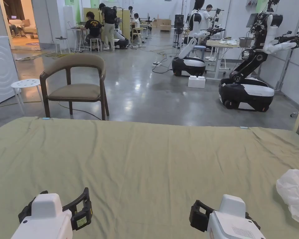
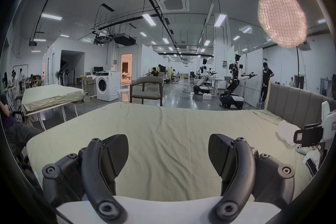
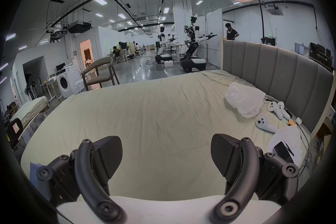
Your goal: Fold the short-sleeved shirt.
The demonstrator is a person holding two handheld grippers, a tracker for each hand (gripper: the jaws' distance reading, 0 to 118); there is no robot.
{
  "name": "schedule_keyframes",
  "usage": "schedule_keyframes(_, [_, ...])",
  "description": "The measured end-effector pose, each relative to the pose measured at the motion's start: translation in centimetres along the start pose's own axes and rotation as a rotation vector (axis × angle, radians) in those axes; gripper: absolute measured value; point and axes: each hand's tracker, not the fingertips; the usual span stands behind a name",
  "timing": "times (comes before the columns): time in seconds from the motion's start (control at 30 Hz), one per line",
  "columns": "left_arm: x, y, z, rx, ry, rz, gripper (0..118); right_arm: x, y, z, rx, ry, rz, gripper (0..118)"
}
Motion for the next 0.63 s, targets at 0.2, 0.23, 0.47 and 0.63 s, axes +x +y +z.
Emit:
schedule_keyframes(0.2, [0.06, 0.08, -0.04, 0.013, 0.01, -0.006, 103, 0.2, 0.39, -0.36, -0.018, -0.011, -0.015, 101])
schedule_keyframes(0.23, [0.06, 0.1, -0.03, 0.016, 0.011, -0.005, 104, 0.21, 0.42, -0.4, -0.019, -0.01, -0.012, 101])
schedule_keyframes(0.47, [-0.01, 0.0, -0.15, 0.008, 0.018, -0.002, 104, 0.65, 0.65, -0.67, -0.019, -0.025, -0.017, 101])
schedule_keyframes(0.63, [-0.08, -0.35, -0.25, -0.014, 0.017, -0.001, 104, 0.84, 0.54, -0.76, -0.013, -0.057, -0.018, 101])
